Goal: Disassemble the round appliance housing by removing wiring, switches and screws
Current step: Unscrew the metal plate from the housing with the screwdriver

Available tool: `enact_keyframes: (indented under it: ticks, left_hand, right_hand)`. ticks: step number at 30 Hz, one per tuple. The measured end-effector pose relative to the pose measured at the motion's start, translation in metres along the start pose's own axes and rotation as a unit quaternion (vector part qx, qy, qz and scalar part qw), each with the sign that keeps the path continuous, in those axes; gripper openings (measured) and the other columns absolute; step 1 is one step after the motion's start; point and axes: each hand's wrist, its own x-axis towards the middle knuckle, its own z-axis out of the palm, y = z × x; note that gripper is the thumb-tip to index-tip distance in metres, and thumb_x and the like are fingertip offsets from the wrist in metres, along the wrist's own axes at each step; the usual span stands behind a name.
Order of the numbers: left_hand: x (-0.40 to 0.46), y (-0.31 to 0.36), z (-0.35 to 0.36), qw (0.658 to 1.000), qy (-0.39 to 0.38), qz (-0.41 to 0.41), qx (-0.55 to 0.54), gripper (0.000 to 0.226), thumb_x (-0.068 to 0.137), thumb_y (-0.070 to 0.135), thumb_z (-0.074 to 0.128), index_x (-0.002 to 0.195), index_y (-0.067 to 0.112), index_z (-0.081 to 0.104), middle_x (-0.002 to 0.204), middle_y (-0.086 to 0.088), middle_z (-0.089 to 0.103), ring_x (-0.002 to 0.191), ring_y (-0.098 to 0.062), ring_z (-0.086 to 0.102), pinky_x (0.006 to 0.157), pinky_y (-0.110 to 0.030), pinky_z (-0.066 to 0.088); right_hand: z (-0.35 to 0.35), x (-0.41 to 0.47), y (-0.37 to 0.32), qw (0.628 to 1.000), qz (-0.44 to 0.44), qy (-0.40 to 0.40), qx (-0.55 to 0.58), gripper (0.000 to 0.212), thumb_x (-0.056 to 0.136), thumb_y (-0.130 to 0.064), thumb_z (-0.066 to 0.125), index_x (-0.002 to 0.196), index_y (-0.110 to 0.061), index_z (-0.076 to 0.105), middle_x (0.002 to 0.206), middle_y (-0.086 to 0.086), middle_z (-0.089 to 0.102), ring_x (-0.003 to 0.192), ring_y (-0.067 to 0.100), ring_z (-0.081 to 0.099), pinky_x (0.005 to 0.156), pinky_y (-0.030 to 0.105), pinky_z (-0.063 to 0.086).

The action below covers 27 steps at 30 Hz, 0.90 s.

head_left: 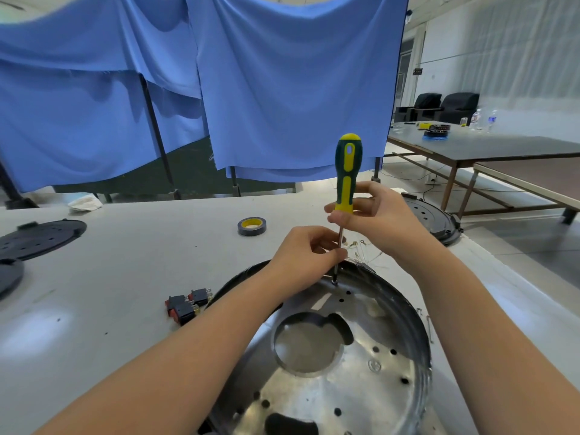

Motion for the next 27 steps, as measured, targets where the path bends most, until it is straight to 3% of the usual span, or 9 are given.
enact_keyframes:
  ticks: [4,7,10,13,15,17,20,23,27]
  left_hand:
    - [-0.0009,0.0010,0.0002,0.998,-0.025,-0.026,-0.052,0.014,0.088,0.012,0.066,0.087,0.025,0.068,0.080,0.010,0.072,0.085,-0.006,0.070,0.079,-0.021,0.055]
    - [0.0001,0.0016,-0.0012,0.999,0.000,-0.018,-0.026,0.006,0.082,0.018,0.073,0.081,0.022,0.069,0.080,0.004,0.073,0.080,-0.014,0.071,0.078,-0.027,0.057]
    - [0.0003,0.0030,0.0008,1.000,0.016,-0.015,-0.006,0.014,0.077,0.022,0.079,0.073,0.021,0.065,0.070,-0.001,0.071,0.067,-0.017,0.070,0.070,-0.029,0.058]
    - [0.0003,0.0025,0.0016,1.000,0.022,-0.014,0.011,0.016,0.077,0.025,0.078,0.075,0.021,0.063,0.069,0.002,0.069,0.065,-0.014,0.067,0.067,-0.027,0.056]
    - [-0.0001,0.0009,0.0003,1.000,0.012,-0.012,0.012,0.010,0.081,0.026,0.074,0.087,0.021,0.067,0.080,0.005,0.071,0.074,-0.012,0.067,0.072,-0.024,0.055]
    - [-0.0005,-0.0001,0.0004,1.000,-0.002,-0.012,0.014,0.019,0.086,0.021,0.068,0.104,0.017,0.069,0.094,0.004,0.071,0.086,-0.012,0.066,0.080,-0.023,0.053]
    - [-0.0010,0.0013,0.0017,1.000,-0.005,-0.021,-0.003,0.013,0.086,0.013,0.068,0.099,0.015,0.070,0.093,-0.001,0.073,0.090,-0.018,0.069,0.084,-0.030,0.056]
    - [0.0001,0.0018,0.0013,1.000,0.011,-0.013,0.004,0.007,0.079,0.016,0.076,0.080,0.018,0.069,0.079,0.000,0.073,0.076,-0.018,0.070,0.077,-0.033,0.058]
    - [-0.0004,0.0018,0.0020,1.000,0.021,-0.003,0.016,0.015,0.075,0.022,0.080,0.073,0.020,0.065,0.067,0.006,0.068,0.061,-0.009,0.064,0.063,-0.024,0.052]
  right_hand:
    - [0.0008,0.0011,0.0006,0.998,0.022,-0.051,0.039,0.022,0.093,-0.005,0.055,0.109,-0.019,0.052,0.110,-0.004,0.070,0.101,0.011,0.067,0.092,0.034,0.050]
    - [0.0033,0.0015,-0.0005,0.999,0.006,-0.048,0.001,0.019,0.091,-0.013,0.059,0.105,-0.027,0.059,0.111,-0.008,0.067,0.104,0.009,0.063,0.093,0.033,0.049]
    - [0.0064,0.0004,-0.0004,0.996,-0.044,0.010,-0.079,0.017,0.080,-0.030,0.072,0.093,-0.032,0.062,0.091,-0.016,0.066,0.081,-0.009,0.060,0.071,0.011,0.046]
    - [0.0074,0.0010,0.0016,0.995,-0.053,0.061,-0.058,0.026,0.075,-0.026,0.077,0.093,-0.027,0.059,0.083,-0.011,0.066,0.068,-0.008,0.061,0.060,0.007,0.046]
    - [0.0071,0.0012,0.0001,0.997,-0.045,0.039,-0.046,0.022,0.083,-0.019,0.070,0.101,-0.023,0.057,0.092,-0.007,0.070,0.078,-0.001,0.067,0.069,0.013,0.050]
    - [0.0063,0.0013,-0.0018,0.999,-0.032,-0.001,-0.034,0.020,0.092,-0.011,0.058,0.112,-0.017,0.056,0.101,-0.004,0.071,0.089,0.007,0.069,0.081,0.022,0.052]
    - [0.0064,0.0021,-0.0040,0.999,-0.013,-0.029,-0.008,0.028,0.096,-0.003,0.048,0.122,-0.012,0.054,0.112,0.002,0.068,0.100,0.010,0.065,0.087,0.023,0.051]
    - [0.0074,0.0003,-0.0026,0.998,-0.025,-0.006,-0.059,0.024,0.092,-0.018,0.058,0.115,-0.025,0.057,0.108,-0.002,0.065,0.102,0.010,0.061,0.085,0.023,0.047]
    - [0.0069,-0.0021,-0.0012,0.991,-0.053,0.027,-0.117,0.031,0.080,-0.035,0.071,0.109,-0.030,0.060,0.087,-0.009,0.061,0.080,-0.001,0.056,0.067,0.013,0.039]
